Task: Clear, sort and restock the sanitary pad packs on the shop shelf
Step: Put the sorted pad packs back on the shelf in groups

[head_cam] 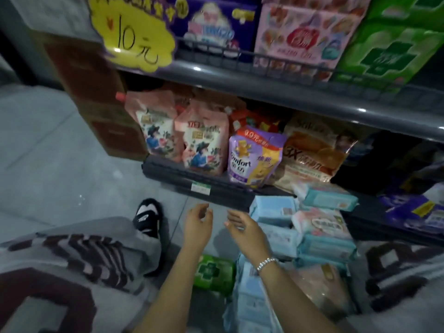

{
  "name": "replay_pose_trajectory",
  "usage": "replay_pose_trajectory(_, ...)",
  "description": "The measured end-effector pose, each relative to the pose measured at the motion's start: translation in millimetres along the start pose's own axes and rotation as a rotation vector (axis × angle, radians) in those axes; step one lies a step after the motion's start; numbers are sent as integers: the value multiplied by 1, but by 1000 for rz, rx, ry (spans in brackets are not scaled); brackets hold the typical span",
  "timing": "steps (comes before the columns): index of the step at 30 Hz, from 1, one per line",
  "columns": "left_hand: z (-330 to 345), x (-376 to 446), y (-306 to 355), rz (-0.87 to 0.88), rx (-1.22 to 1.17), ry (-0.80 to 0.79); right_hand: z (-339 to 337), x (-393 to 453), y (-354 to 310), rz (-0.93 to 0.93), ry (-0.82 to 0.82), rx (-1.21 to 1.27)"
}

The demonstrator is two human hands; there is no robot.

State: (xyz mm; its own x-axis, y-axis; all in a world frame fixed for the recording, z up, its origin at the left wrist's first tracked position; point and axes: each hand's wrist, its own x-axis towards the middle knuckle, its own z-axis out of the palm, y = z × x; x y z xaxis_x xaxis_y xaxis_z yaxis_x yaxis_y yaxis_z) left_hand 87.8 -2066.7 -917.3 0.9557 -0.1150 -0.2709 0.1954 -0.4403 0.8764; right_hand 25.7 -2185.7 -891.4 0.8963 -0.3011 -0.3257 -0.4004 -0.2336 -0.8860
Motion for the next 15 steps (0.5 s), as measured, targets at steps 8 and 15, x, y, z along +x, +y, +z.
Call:
replay_pose_trajectory(8,-6,-5,-97,-304,90,-75,59,6,50,243,-132,-105)
replay_pose_trajectory(15,3,-15,-145,-578,136,-74,82,11,76,331,-195,-326)
